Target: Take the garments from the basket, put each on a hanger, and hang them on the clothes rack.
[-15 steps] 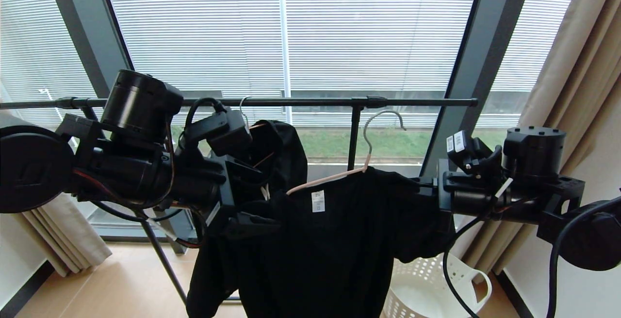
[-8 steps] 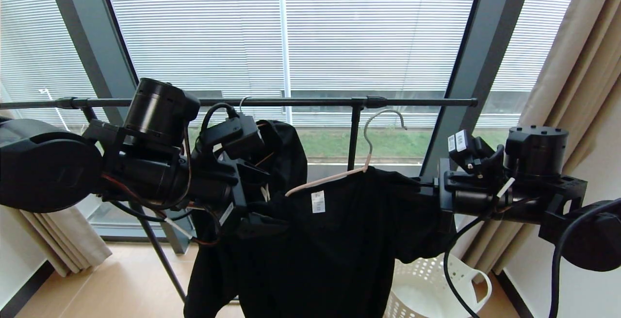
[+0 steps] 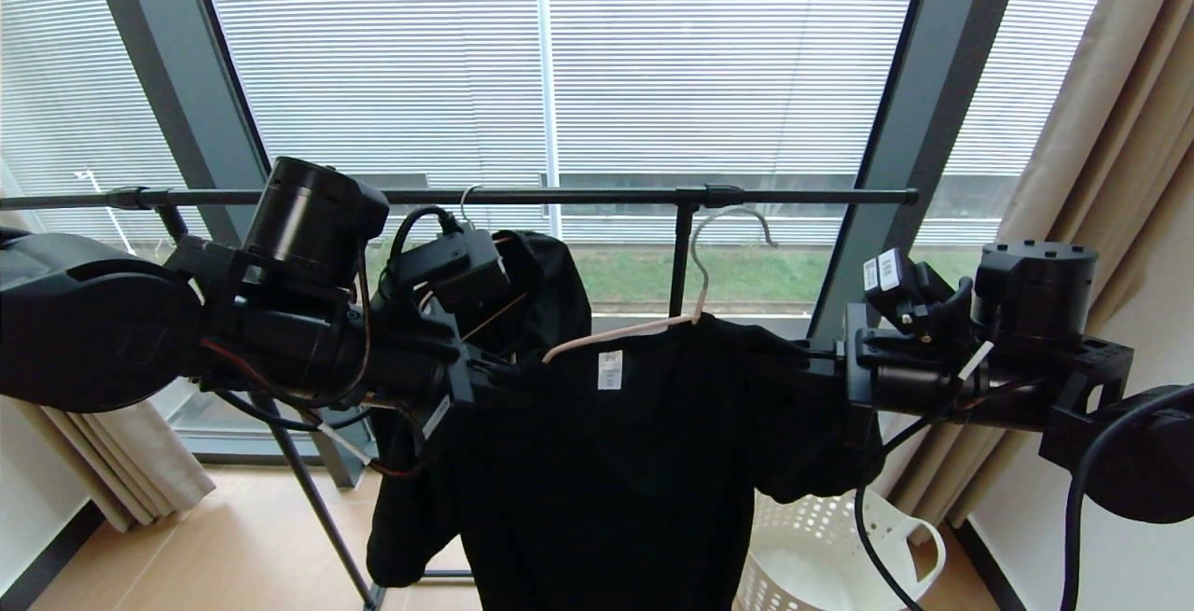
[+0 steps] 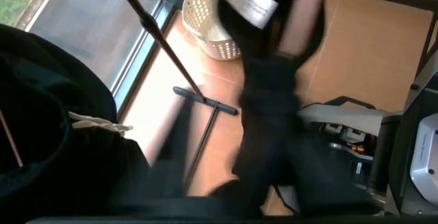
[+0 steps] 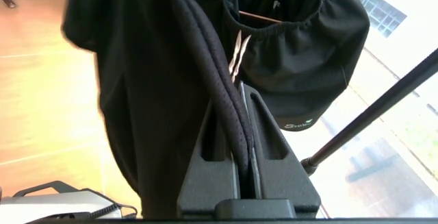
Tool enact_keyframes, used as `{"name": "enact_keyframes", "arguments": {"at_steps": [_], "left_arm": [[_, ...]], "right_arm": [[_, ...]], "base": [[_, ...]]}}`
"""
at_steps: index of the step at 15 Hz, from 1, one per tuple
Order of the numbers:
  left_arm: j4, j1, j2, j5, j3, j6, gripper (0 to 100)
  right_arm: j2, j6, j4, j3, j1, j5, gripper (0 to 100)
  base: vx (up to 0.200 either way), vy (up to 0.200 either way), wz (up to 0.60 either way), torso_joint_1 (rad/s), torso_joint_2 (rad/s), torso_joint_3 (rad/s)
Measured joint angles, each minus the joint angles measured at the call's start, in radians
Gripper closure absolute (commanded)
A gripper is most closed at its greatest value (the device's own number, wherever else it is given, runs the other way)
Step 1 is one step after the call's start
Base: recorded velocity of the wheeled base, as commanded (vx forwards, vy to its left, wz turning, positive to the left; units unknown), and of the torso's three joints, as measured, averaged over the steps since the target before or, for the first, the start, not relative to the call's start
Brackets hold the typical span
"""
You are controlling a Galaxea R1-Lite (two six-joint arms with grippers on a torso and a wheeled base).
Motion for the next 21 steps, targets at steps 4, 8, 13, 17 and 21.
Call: {"name": "enact_keyframes", "arguments": {"at_steps": [4,8,13,17,21], "left_arm": [[-0.001,0.001,-0.016,-0.002,0.011,-0.001,100],[-0.001,0.005,-0.029,0.0,0.013,-0.003,100],[-0.017,0.023,-0.05,-0.009,0.032,-0.004,100],[-0.126,0.054,-0.086,-0.013,0.12,-0.004,100],[-0.175,0.074,-0.151,-0.013,0.211,-0.004,100]], "right_arm": [[0.0,0.0,0.001,-0.001,-0.001,0.003,100],[0.001,0.001,0.003,-0.001,-0.003,0.003,0],[0.002,0.0,0.001,-0.009,-0.038,0.002,0],[0.002,0.0,-0.002,-0.016,-0.066,0.001,0],[0.011,-0.002,-0.002,-0.024,-0.081,0.001,0]], "base": [[0.0,0.0,0.0,0.0,0.0,0.0],[0.0,0.0,0.0,0.0,0.0,0.0],[0.0,0.0,0.0,0.0,0.0,0.0],[0.0,0.0,0.0,0.0,0.0,0.0],[0.0,0.0,0.0,0.0,0.0,0.0]]}}
